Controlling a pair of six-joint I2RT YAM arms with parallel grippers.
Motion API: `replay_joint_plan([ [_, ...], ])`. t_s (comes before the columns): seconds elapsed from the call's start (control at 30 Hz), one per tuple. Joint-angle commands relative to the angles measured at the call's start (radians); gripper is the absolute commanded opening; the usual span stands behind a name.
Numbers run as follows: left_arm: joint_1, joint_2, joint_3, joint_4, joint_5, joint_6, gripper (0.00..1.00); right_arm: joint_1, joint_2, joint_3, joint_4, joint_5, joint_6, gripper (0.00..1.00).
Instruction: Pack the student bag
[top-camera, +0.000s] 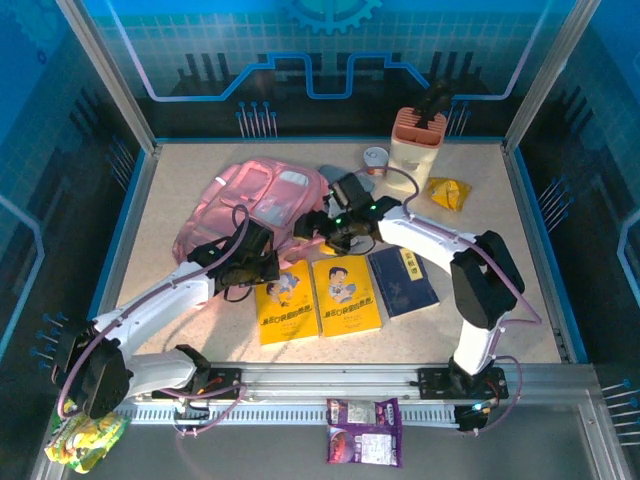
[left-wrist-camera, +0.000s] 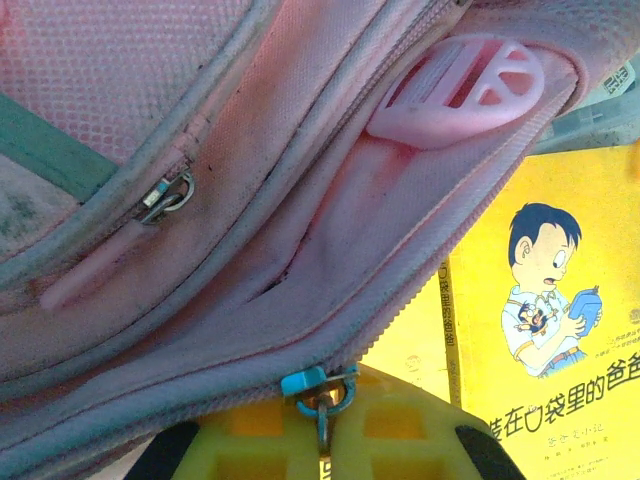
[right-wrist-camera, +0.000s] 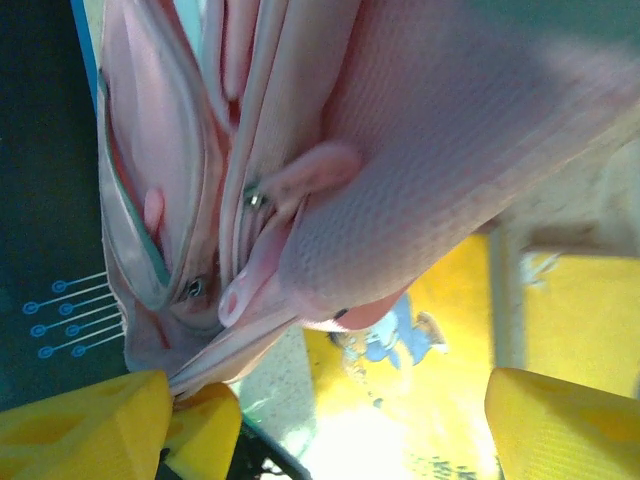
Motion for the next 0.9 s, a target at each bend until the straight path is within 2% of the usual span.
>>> replay_joint_plan([
  [0.0,-0.008,-0.03,0.011,0.032,0.014,-0.017,0.0,0.029,0.042,-0.002,0.125,-0.016,0.107,0.82],
  [0.23,-0.008,-0.024,0.017,0.032,0.028,-0.004,0.0,0.034,0.127,0.006,0.215,0.058,0.163,0.66],
  [0.5,-0.008,-0.013,0.047,0.008,0.055,0.022,0.0,0.034,0.154,0.062,0.203,0.118,0.088,0.21],
  [0.63,-0.007,-0.044,0.044,-0.076,-0.007,0.04,0.0,0.014,0.127,0.07,0.193,0.136,0.027,0.01],
  [0.77,-0.008,-0.113,-0.011,-0.098,0.011,0.032,0.0,-0.027,0.109,0.099,0.158,0.135,-0.029,0.0],
  [0.87,-0.004,-0.152,-0.024,-0.198,-0.04,-0.006,0.0,-0.061,0.123,0.158,0.11,0.12,-0.069,0.0],
])
